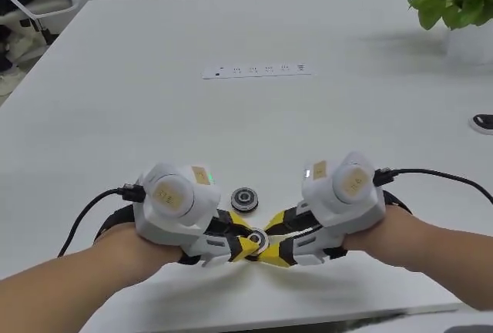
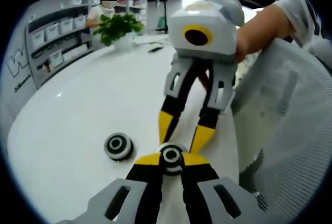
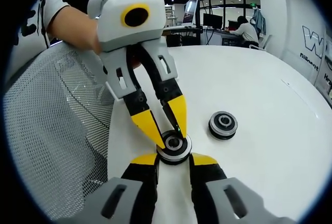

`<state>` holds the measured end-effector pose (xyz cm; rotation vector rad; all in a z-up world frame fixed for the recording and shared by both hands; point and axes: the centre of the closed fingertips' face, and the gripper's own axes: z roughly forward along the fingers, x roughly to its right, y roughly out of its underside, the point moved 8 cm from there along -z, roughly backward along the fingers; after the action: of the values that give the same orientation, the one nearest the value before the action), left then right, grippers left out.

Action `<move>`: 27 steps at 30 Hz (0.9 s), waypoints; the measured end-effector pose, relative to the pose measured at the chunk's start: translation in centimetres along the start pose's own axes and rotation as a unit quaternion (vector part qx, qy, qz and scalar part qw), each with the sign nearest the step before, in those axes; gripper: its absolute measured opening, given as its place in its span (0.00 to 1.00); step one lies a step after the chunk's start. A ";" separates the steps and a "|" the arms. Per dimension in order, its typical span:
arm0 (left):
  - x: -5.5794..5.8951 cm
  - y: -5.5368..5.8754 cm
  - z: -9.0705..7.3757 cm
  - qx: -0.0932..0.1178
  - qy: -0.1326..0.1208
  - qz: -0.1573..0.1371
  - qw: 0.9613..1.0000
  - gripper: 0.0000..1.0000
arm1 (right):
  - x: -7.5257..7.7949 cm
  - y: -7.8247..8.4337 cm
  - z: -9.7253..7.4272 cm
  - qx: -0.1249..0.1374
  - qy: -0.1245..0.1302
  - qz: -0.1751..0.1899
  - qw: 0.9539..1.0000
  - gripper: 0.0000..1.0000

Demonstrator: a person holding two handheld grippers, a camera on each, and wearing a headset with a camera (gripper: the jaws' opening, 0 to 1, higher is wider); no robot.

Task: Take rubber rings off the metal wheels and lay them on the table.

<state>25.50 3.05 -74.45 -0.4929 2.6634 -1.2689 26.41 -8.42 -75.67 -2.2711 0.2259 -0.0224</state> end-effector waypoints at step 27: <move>0.0 0.0 0.0 0.001 -0.001 -0.001 1.000 0.14 | 0.4 0.5 -0.4 -0.014 0.008 0.016 1.000 0.01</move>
<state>25.50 3.05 -74.47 -0.4961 2.6612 -1.2697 26.68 -9.11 -75.76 -2.2953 0.2722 -0.0214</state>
